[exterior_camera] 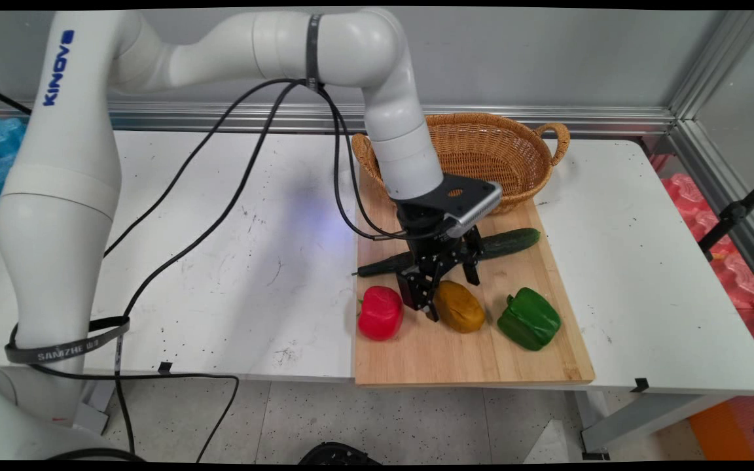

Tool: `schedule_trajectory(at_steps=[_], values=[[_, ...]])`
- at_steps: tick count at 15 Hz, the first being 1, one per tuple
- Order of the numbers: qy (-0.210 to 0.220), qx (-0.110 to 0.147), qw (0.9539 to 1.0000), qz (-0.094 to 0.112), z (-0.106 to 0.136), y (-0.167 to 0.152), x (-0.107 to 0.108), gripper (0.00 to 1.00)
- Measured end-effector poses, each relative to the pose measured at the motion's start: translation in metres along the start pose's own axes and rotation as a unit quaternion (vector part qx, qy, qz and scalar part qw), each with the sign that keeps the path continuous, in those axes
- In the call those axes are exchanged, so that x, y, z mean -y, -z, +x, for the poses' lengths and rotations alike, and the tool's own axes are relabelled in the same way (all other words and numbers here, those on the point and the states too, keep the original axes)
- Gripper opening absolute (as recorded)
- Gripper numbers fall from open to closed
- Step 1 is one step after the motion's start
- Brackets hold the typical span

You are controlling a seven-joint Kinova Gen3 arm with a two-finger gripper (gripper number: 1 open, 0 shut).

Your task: Pick up the potato from the cutting board, then place the picked object in the vegetable basket

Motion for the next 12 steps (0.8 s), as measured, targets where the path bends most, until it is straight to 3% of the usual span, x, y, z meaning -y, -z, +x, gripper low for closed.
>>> schedule_trajectory(at_steps=[3,4,12], values=[[-0.004,0.003,1.0,-0.005,0.0,-0.005,0.004,1.0],[-0.005,0.004,1.0,-0.007,0.001,-0.007,0.005,0.0],[-0.022,0.008,0.9996,-0.017,0.007,0.004,0.011,0.0]])
